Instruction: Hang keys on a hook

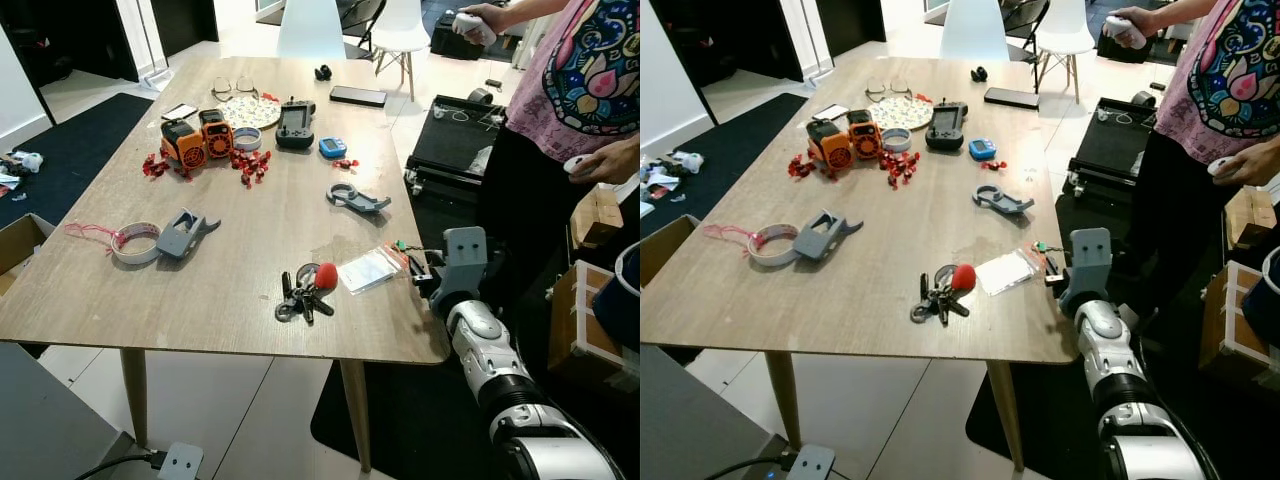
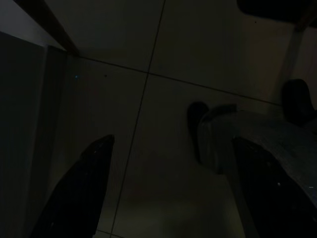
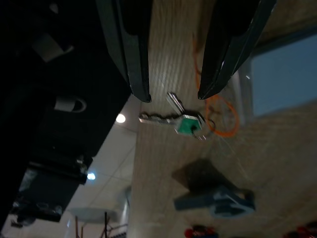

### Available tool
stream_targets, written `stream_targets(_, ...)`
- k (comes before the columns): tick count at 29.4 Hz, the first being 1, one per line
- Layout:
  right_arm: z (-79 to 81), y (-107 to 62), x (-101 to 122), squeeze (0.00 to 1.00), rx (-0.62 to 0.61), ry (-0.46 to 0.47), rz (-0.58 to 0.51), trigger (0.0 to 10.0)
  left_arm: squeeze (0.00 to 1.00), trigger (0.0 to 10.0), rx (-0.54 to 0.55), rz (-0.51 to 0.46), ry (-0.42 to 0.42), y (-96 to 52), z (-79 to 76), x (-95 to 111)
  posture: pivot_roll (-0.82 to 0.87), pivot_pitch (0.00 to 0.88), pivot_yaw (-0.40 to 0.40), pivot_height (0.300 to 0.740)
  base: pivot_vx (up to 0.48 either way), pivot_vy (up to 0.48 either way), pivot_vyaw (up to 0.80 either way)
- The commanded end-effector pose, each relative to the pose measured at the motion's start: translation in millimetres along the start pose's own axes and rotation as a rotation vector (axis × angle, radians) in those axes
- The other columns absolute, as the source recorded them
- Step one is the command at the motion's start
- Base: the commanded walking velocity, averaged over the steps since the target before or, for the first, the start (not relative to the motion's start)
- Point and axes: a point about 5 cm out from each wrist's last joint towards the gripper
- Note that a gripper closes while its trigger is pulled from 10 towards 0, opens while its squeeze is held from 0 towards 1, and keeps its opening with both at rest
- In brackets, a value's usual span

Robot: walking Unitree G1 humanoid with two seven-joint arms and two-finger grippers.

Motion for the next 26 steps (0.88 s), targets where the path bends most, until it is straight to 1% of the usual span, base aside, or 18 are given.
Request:
stream_targets(1,-5.4,-2.0,-5,0.0,-0.032,0.007,0.015,10.0,0.0,10.0,0.002,0.032,0.009,-2.4,0.5,-9,0.02,0.105,-0.025,0.74,0.0,0.0,0.0)
stream_targets(5,-3.9,-0.3,-4,0.0,-0.032,0.001,0.015,10.0,0.0,10.0,0.003,0.033,0.011,-2.3,0.2,-9,0.02,0.104,-0.026,0.74,0.0,0.0,0.0)
stream_targets(8,0.7,1.8,0,0.0,-0.011,0.011,-0.008,10.0,0.0,10.0,0.004,0.033,0.011,-2.2,0.1,-9,0.02,0.104,-0.026,0.74,0.0,0.0,0.0)
stream_targets(13,13.5,4.4,15,0.0,0.069,0.066,-0.129,10.0,0.0,10.0,0.003,0.016,0.008,-1.5,-0.4,-6,0.02,0.107,-0.028,0.74,0.0,0.0,0.0)
stream_targets(17,17.0,4.5,22,0.0,0.087,0.066,-0.183,10.0,0.0,10.0,0.001,0.003,0.006,-1.3,-1.2,-4,0.02,0.107,-0.028,0.74,0.0,0.0,0.0)
stream_targets(20,17.6,5.1,22,0.0,0.088,0.058,-0.179,10.0,0.0,10.0,-0.001,-0.004,0.006,-1.1,-2.0,-3,0.02,0.108,-0.028,0.74,0.0,0.0,0.0)
stream_targets(21,18.9,5.6,17,0.0,0.096,0.039,-0.14,10.0,0.0,10.0,-0.005,-0.014,0.007,-1.0,-2.9,-2,0.02,0.108,-0.028,0.74,0.0,0.0,0.0)
stream_targets(26,22.1,5.3,12,0.0,0.117,0.013,-0.11,10.0,0.0,10.0,-0.006,-0.021,0.007,-0.9,-2.7,-1,0.02,0.11,-0.028,0.74,0.0,0.0,0.0)
Point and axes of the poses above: a point about 5 cm out from each wrist's last joint towards the gripper, its own y axis pointing out of the wrist towards the gripper, its own x axis along the axis of the wrist's last joint, z = x × y, and after that the axes turned 3 degrees about -y, right-handed
